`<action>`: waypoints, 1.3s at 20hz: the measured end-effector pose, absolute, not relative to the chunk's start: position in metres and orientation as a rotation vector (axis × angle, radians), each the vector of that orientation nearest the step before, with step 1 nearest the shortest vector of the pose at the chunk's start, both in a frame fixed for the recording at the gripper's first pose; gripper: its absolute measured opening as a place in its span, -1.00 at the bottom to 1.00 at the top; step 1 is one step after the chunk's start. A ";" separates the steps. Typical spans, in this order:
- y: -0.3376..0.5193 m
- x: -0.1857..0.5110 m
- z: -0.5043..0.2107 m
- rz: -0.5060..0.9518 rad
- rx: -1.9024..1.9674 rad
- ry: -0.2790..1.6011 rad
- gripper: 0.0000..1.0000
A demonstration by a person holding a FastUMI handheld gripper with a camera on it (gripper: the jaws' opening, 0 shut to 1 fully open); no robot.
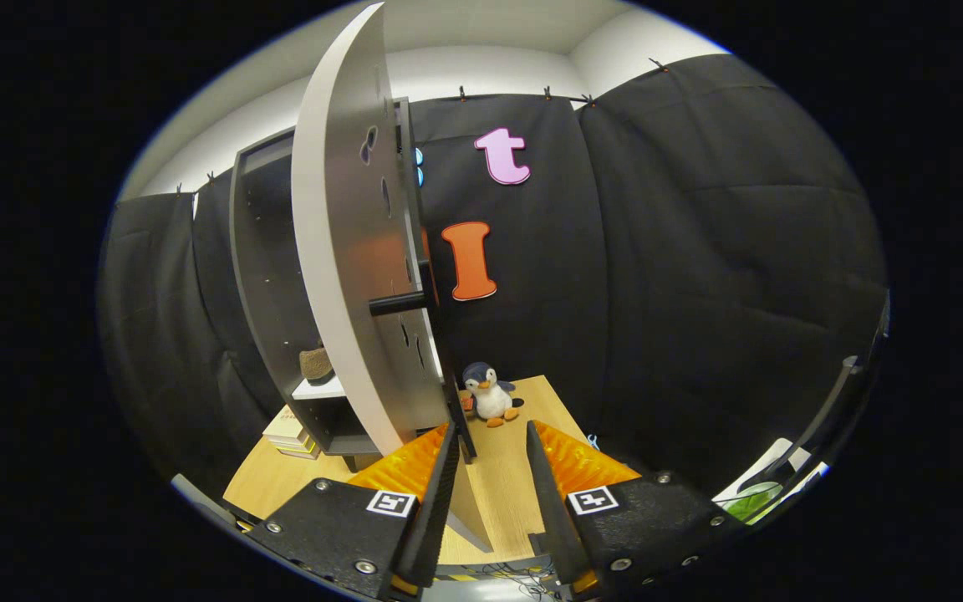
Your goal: Open the shoe cabinet door, grab the shoes and put them into the shoe cabinet, then close the shoe cabinet door.
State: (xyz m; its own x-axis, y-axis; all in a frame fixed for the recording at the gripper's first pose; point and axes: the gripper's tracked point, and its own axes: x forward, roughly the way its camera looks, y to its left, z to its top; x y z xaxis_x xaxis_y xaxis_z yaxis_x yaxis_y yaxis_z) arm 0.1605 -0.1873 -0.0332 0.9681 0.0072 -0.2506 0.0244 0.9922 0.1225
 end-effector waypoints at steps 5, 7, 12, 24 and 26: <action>-0.185 0.168 -0.043 0.011 0.145 0.257 0.08; -0.183 0.169 -0.041 0.016 0.132 0.241 0.10; -0.179 0.169 -0.041 0.026 0.115 0.223 0.12; -0.131 0.165 -0.043 0.161 0.106 0.221 0.09; -0.119 0.164 -0.043 0.191 0.107 0.221 0.09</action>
